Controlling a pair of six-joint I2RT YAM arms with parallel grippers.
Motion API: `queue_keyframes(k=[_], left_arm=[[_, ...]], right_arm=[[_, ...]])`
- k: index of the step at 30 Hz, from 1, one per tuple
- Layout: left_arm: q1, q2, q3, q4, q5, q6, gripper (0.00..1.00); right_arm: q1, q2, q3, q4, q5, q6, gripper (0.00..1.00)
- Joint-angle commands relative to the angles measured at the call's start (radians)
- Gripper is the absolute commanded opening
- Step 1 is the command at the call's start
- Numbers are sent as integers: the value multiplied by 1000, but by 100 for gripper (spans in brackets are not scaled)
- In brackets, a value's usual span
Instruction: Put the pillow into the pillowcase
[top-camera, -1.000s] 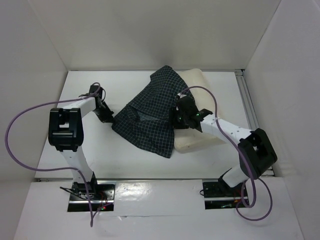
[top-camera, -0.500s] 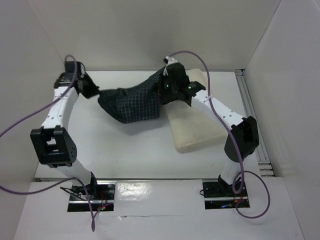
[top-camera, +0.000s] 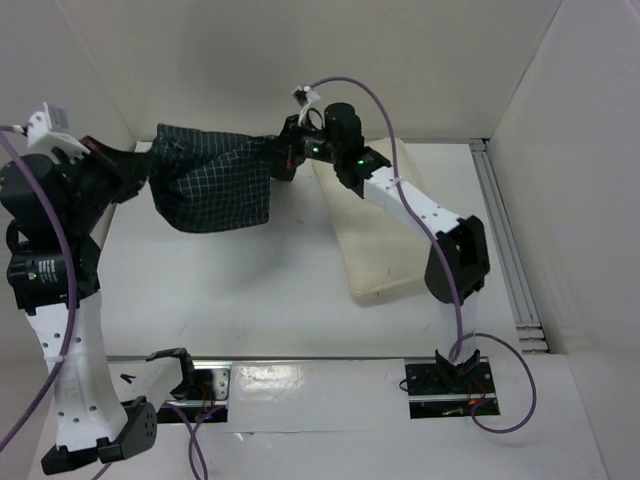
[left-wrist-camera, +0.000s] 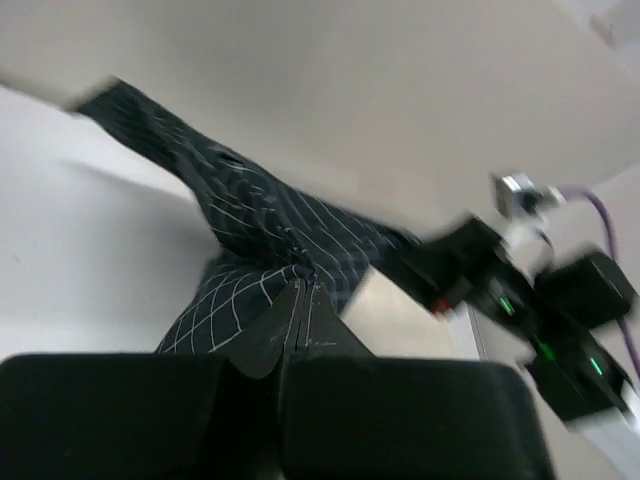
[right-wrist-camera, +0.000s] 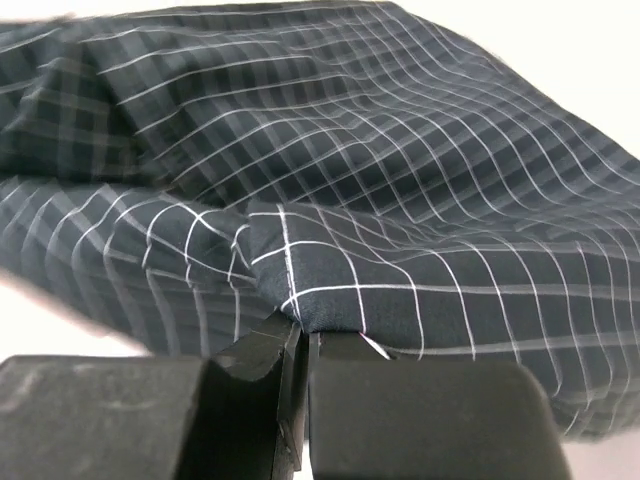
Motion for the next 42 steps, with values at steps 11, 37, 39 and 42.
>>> queue_keyframes(k=[11, 37, 39, 42], left_arm=[[-1, -205, -584, -100, 277, 60, 98], [-156, 349, -552, 95, -47, 28, 76], [-166, 364, -551, 95, -47, 28, 76], [-166, 384, -551, 95, -47, 28, 76]], right_arm=[[-84, 314, 134, -403, -74, 12, 66], [-4, -283, -742, -604, 638, -26, 77], [-4, -252, -742, -673, 748, -7, 51], [-33, -254, -733, -784, 912, 79, 0]])
